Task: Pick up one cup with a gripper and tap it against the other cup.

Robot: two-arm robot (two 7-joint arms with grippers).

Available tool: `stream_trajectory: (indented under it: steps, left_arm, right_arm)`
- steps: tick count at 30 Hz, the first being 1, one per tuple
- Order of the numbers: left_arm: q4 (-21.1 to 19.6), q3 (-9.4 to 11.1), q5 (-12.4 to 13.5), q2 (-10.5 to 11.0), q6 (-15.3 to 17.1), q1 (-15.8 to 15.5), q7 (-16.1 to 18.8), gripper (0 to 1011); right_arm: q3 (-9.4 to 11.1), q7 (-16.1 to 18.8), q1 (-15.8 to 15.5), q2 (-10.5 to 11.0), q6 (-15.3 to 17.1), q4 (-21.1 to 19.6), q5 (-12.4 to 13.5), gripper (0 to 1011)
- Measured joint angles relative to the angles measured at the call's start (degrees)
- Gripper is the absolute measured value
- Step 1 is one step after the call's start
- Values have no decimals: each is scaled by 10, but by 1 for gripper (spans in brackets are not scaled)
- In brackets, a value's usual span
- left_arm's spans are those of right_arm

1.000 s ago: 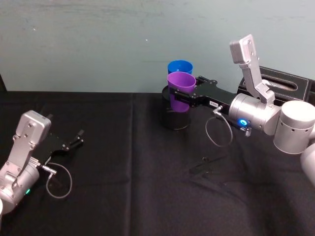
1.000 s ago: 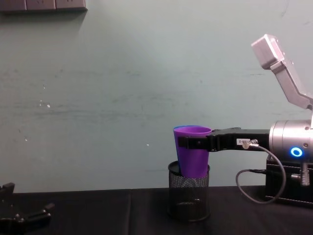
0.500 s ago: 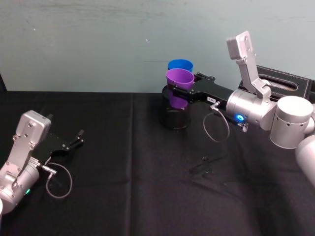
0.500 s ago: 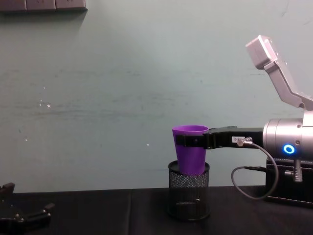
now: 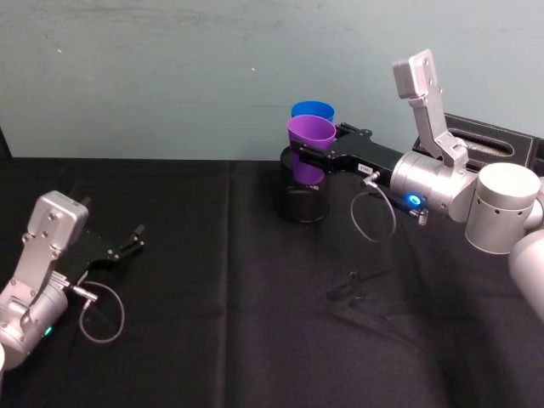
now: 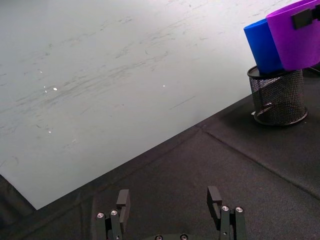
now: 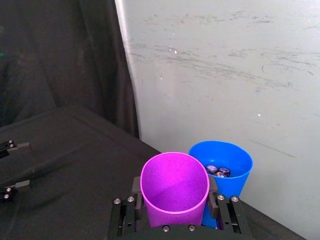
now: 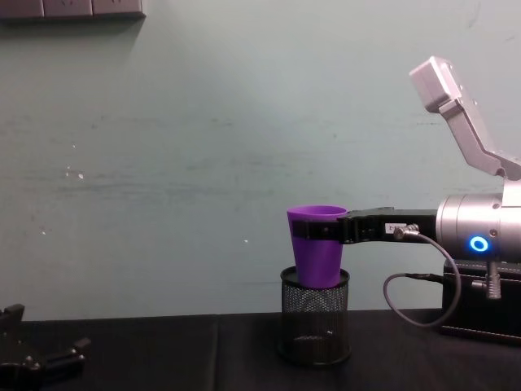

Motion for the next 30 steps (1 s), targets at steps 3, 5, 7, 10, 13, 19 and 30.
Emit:
stream_trajectory:
  steps: [3, 5, 7, 10, 13, 19, 30]
  left_arm:
    - [0, 0, 0, 0, 0, 0, 0, 1011]
    - [0, 0, 0, 0, 0, 0, 0, 1011]
    - [0, 0, 0, 0, 0, 0, 0, 1011]
    - [0, 0, 0, 0, 0, 0, 0, 1011]
    - [0, 0, 0, 0, 0, 0, 0, 1011]
    - [0, 0, 0, 0, 0, 0, 0, 1011]
    - [0, 0, 0, 0, 0, 0, 0, 1011]
  right_arm:
    - [0, 0, 0, 0, 0, 0, 0, 732]
    - [-1, 0, 0, 0, 0, 0, 0, 732]
    - [-1, 0, 0, 0, 0, 0, 0, 732]
    - [-1, 0, 0, 0, 0, 0, 0, 732]
    - [-1, 0, 0, 0, 0, 0, 0, 732]
    - [-1, 0, 0, 0, 0, 0, 0, 732]
    - [-2, 0, 0, 0, 0, 0, 0, 731]
